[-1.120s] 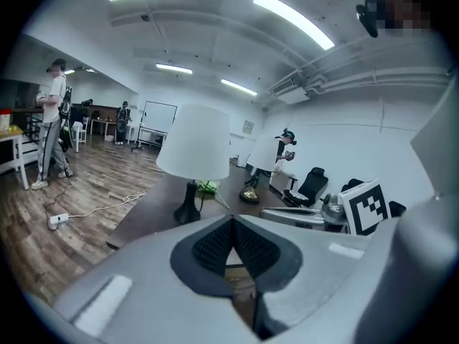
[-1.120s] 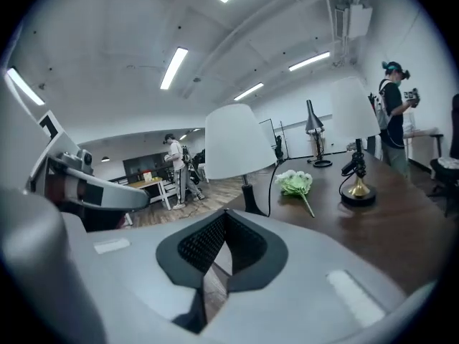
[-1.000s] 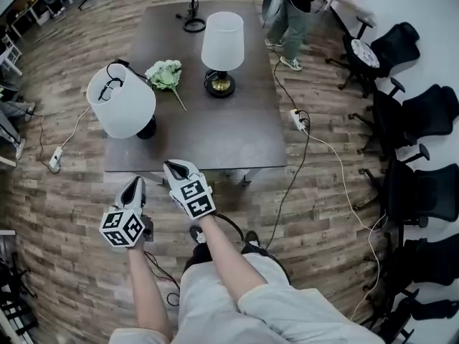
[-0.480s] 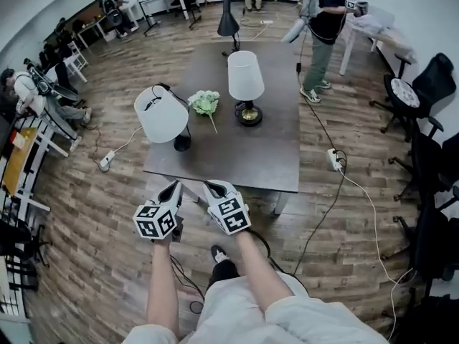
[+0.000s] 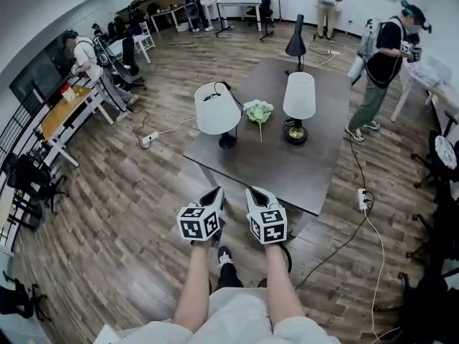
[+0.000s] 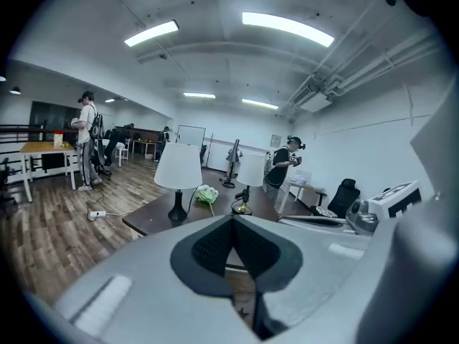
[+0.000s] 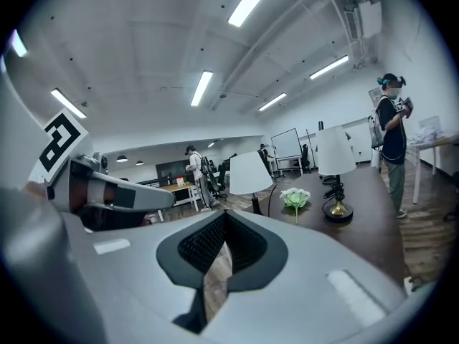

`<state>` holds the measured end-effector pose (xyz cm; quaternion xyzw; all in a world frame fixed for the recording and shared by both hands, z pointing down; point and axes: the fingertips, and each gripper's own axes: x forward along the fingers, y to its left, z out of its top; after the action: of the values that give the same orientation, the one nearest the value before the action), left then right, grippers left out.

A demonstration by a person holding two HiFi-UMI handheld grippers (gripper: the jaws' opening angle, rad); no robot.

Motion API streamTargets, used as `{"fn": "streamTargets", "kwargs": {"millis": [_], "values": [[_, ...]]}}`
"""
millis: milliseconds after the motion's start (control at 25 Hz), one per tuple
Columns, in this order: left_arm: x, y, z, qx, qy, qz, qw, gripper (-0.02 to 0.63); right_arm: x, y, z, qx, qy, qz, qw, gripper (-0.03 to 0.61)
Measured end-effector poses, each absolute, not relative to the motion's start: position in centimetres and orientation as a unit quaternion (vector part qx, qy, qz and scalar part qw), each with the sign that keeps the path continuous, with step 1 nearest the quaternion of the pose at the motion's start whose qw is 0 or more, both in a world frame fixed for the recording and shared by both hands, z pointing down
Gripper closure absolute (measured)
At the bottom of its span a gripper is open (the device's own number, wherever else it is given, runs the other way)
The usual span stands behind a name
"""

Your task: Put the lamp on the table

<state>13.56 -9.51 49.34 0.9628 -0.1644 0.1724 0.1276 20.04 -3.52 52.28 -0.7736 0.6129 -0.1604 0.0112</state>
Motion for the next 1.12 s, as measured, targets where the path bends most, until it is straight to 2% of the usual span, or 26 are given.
{"fn": "streamTargets", "kwargs": {"millis": [1120], "values": [[8.3, -6.4, 50.3, 0.957, -0.190, 0.193, 0.101, 0.612, 16.1, -2.4, 52.6, -0.753, 0.634, -0.174, -0.025, 0.552]]}}
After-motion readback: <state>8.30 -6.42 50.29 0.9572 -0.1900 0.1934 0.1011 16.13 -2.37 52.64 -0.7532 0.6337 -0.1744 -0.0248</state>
